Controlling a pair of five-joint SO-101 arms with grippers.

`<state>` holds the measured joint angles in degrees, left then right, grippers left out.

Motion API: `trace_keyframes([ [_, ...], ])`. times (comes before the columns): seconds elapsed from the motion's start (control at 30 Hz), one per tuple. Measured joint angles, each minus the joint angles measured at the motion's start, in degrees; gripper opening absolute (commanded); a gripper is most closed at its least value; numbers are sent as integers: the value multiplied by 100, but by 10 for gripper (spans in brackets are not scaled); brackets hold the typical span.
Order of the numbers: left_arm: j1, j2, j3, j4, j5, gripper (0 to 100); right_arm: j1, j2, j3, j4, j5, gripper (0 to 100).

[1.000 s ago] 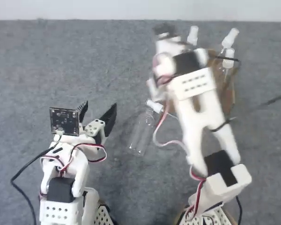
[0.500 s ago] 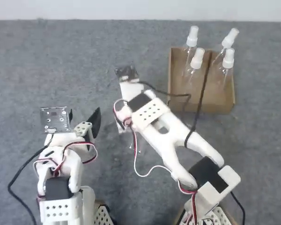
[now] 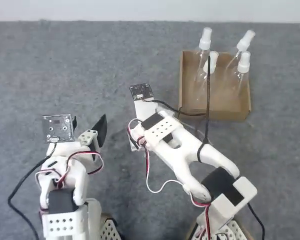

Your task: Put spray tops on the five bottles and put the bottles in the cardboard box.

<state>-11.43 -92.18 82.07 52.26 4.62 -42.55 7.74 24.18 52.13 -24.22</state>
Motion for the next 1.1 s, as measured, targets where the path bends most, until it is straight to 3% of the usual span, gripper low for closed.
trace_keyframes([
  [0.17, 0, 0, 0, 0, 0, 264, 0, -352, -9, 316, 703, 45],
  [0.3, 0, 0, 0, 0, 0, 264, 44, -923, -123, 1160, 1820, 15],
  [0.43, 44, 0, 0, 0, 0, 264, 536, -1662, -404, 2163, 2901, 13],
  [0.57, 571, 0, -158, 35, -123, 257, 1187, -2382, -826, 3411, 3754, 13],
  [0.8, 1503, 1125, -1143, 149, -185, 235, 2892, -3437, -1371, 4818, 5064, 13],
  [1.1, 2409, 4273, -2743, -149, -255, 234, 5978, -3631, -809, 4360, 6787, 14],
])
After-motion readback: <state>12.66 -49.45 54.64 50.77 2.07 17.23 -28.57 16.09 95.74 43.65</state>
